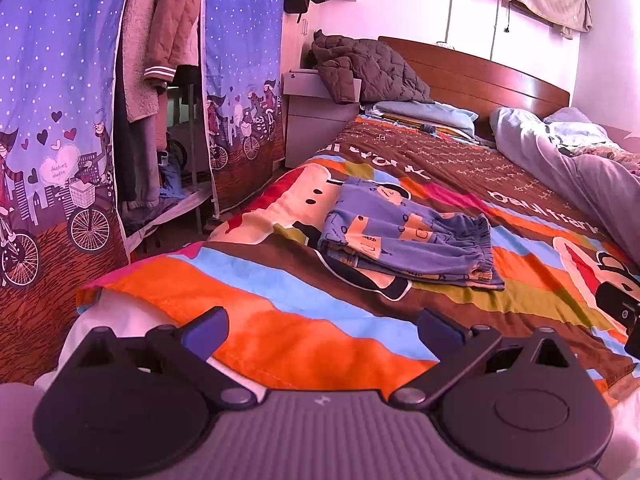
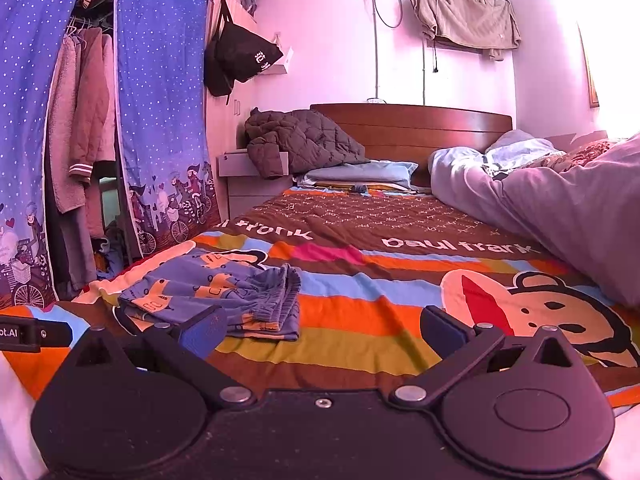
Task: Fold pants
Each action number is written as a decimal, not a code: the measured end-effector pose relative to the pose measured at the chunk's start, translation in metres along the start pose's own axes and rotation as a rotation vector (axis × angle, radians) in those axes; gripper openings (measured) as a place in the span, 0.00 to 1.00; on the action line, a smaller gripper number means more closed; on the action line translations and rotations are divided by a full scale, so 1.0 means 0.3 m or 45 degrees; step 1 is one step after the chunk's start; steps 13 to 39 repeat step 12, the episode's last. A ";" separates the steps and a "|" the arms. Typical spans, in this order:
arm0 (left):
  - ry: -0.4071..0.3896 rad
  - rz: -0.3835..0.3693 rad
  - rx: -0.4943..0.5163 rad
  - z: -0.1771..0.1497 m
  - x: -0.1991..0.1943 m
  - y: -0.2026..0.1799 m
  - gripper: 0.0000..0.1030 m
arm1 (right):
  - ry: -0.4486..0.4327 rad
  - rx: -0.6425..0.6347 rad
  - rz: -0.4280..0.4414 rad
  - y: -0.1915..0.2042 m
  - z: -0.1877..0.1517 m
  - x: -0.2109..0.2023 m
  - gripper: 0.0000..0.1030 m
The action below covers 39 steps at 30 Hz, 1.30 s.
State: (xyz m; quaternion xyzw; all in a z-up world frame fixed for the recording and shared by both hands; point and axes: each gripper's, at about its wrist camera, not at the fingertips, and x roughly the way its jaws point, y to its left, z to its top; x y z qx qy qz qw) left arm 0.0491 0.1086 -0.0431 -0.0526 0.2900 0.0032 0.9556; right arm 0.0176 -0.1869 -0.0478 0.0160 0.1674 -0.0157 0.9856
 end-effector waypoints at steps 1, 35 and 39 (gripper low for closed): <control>-0.003 0.000 0.002 -0.001 -0.001 -0.001 1.00 | 0.003 0.000 0.001 0.002 -0.002 0.001 0.99; -0.007 0.007 0.016 0.000 0.002 -0.011 1.00 | 0.040 0.003 -0.002 -0.003 -0.014 0.017 0.99; -0.007 0.007 0.016 0.000 0.002 -0.011 1.00 | 0.040 0.003 -0.002 -0.003 -0.014 0.017 0.99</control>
